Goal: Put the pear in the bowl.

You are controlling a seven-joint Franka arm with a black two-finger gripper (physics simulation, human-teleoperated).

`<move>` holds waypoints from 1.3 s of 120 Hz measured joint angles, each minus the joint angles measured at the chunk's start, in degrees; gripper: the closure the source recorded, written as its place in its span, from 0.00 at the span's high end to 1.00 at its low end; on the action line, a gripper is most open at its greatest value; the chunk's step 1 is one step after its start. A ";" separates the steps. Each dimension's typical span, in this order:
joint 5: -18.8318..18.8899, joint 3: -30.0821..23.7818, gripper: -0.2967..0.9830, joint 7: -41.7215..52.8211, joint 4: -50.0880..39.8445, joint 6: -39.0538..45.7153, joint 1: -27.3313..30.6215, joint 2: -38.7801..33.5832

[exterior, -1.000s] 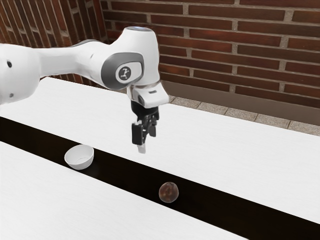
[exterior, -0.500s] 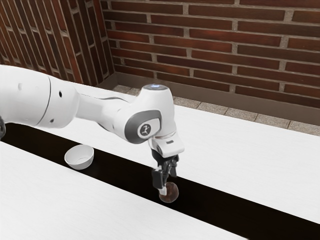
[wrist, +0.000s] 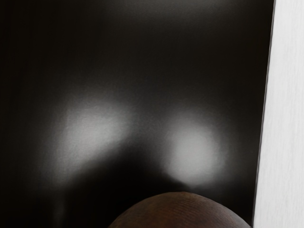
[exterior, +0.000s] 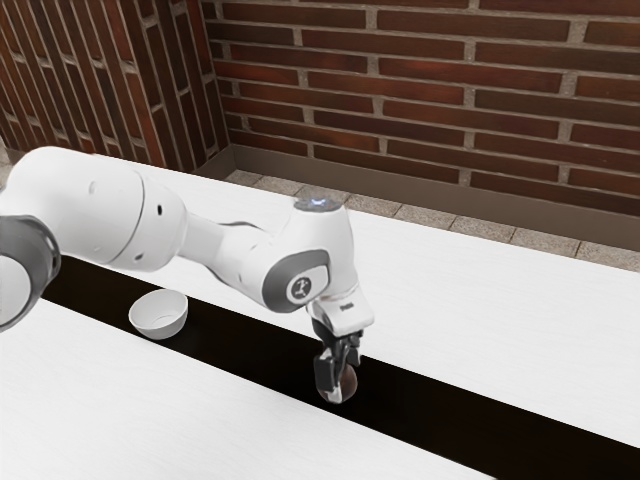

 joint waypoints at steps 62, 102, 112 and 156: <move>0.58 0.04 0.46 -1.53 -4.93 0.68 0.13 -6.94; 0.80 0.18 0.50 -2.28 -6.19 -7.76 15.47 -20.04; 0.81 2.86 0.50 -2.20 -5.90 -9.43 17.32 -20.15; 0.81 17.24 0.50 0.54 -1.41 -12.66 19.48 -14.24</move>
